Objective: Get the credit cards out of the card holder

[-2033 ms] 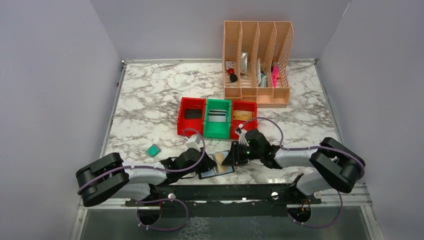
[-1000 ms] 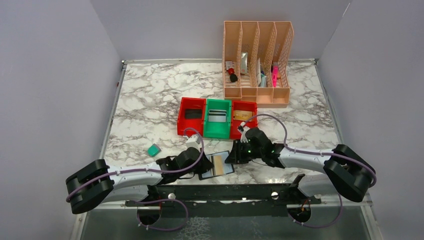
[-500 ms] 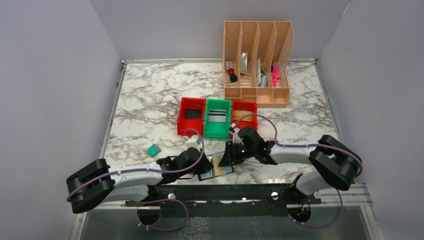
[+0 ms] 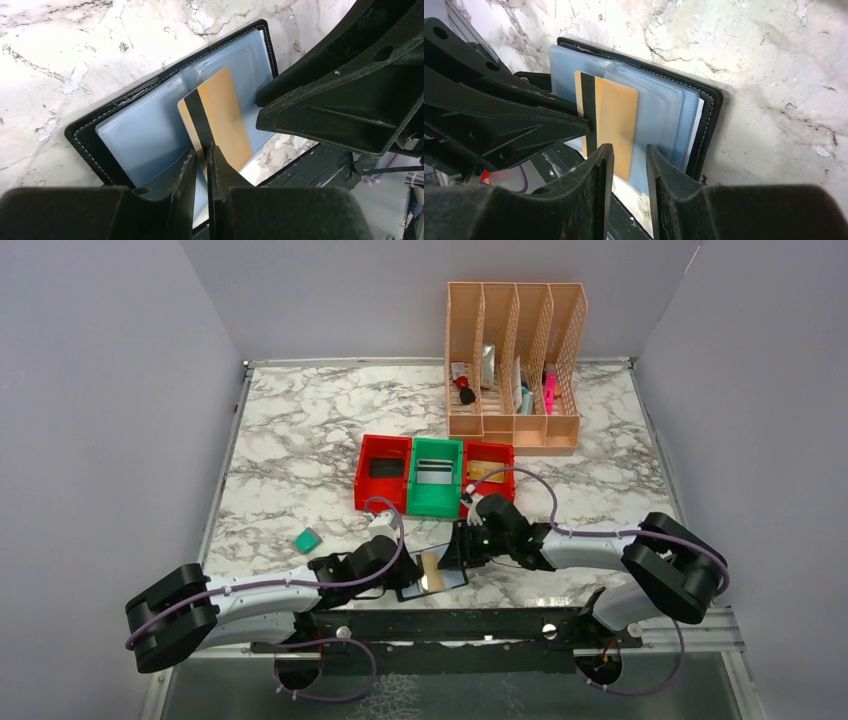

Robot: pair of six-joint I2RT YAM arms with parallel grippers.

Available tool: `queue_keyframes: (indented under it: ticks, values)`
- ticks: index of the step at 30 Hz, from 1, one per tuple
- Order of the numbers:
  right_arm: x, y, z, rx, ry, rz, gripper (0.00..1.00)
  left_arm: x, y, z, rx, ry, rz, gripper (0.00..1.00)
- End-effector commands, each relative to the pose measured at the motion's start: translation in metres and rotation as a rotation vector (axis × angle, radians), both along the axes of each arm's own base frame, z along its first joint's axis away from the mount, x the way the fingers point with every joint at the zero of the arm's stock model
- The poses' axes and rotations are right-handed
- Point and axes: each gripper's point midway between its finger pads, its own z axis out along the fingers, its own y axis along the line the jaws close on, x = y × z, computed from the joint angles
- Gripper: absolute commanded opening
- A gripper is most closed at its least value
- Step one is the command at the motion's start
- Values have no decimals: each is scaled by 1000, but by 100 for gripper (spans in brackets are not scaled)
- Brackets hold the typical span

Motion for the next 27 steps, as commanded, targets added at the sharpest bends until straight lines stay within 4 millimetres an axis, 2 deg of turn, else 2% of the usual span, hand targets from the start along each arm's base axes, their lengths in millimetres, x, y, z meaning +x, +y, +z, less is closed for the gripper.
queue_keyframes:
  ticks: [1, 8, 16, 18, 23, 27]
  values:
    - [0, -28, -33, -149, 13, -61, 36, -5, 14, -11, 68, 3, -6, 17]
    - [2, -23, -22, -145, -24, -7, 37, -6, 15, -9, 58, 1, -6, 21]
    - [0, 8, 33, 37, -71, 100, 38, -6, 8, -5, 23, 0, -16, 24]
    - [-2, 13, 40, 73, -67, 113, 38, -6, 8, -5, 23, 1, -16, 25]
    - [-12, 22, 37, 122, -35, 149, 40, -6, 6, -4, 5, 2, -10, 29]
    - [-4, 14, 8, 19, -16, 105, 41, -5, 6, -4, 14, 0, -8, 32]
